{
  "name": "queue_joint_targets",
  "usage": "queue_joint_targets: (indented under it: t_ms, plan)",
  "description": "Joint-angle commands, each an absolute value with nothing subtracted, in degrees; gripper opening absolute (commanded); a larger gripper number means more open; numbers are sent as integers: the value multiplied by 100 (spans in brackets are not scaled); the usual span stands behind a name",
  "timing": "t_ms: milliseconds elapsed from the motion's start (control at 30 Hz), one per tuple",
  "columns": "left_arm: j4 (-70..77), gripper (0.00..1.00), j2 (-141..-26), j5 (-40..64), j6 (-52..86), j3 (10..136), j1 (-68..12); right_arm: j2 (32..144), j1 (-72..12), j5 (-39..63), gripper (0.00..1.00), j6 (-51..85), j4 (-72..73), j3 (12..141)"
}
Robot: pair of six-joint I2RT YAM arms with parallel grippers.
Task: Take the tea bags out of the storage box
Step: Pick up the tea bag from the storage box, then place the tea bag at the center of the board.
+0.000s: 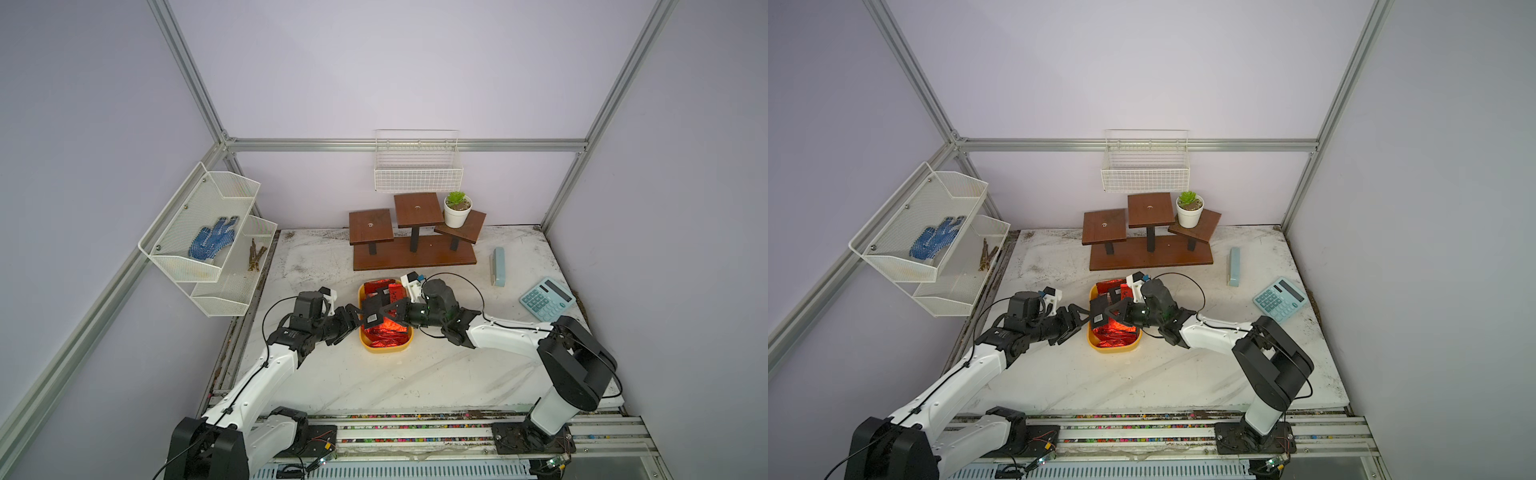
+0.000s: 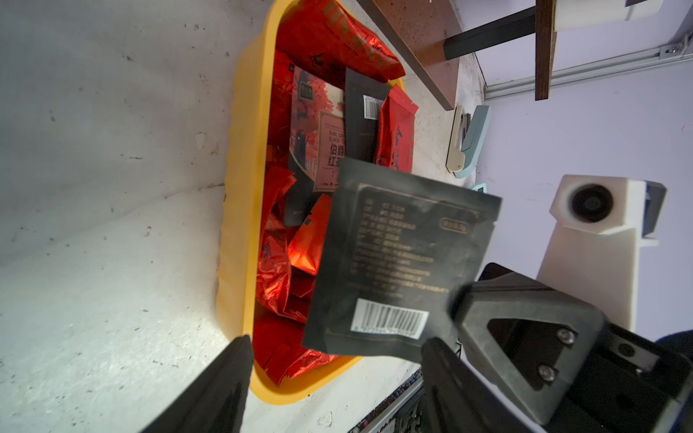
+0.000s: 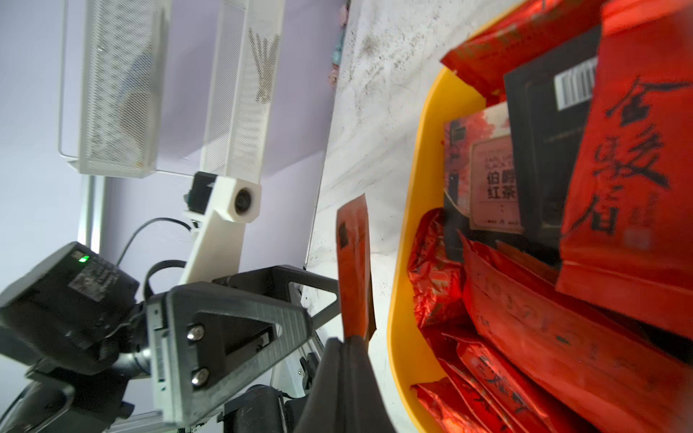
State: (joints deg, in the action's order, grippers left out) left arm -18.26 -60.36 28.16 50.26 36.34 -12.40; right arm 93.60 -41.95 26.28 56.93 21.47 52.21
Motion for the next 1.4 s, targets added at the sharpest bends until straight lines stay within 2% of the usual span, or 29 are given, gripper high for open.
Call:
queue_joint_targets:
  t_ms: [0, 233, 400, 633, 833, 1367]
  plan:
    - [-2029, 74, -5851, 2707, 4966, 3844, -1255, 8935, -3893, 2781, 0, 5630, 2202, 5043]
    - [-2034, 74, -5731, 2778, 5062, 3823, -1252, 8123, -2799, 2963, 0, 5308, 1699, 4816]
    - [-2039, 74, -5662, 2838, 5115, 3797, -1264, 8146, -2097, 3037, 0, 4621, 858, 5177]
    - [-2057, 74, -5588, 2848, 5133, 3744, -1271, 9186, -1444, 3666, 0, 4080, 541, 5621]
    - [-2063, 74, -5598, 2857, 5134, 3735, -1274, 10287, -1345, 4210, 0, 3830, 485, 6163]
    - [-2099, 74, -5686, 2937, 5124, 3826, -1283, 11817, -1185, 3581, 0, 2912, -670, 7487]
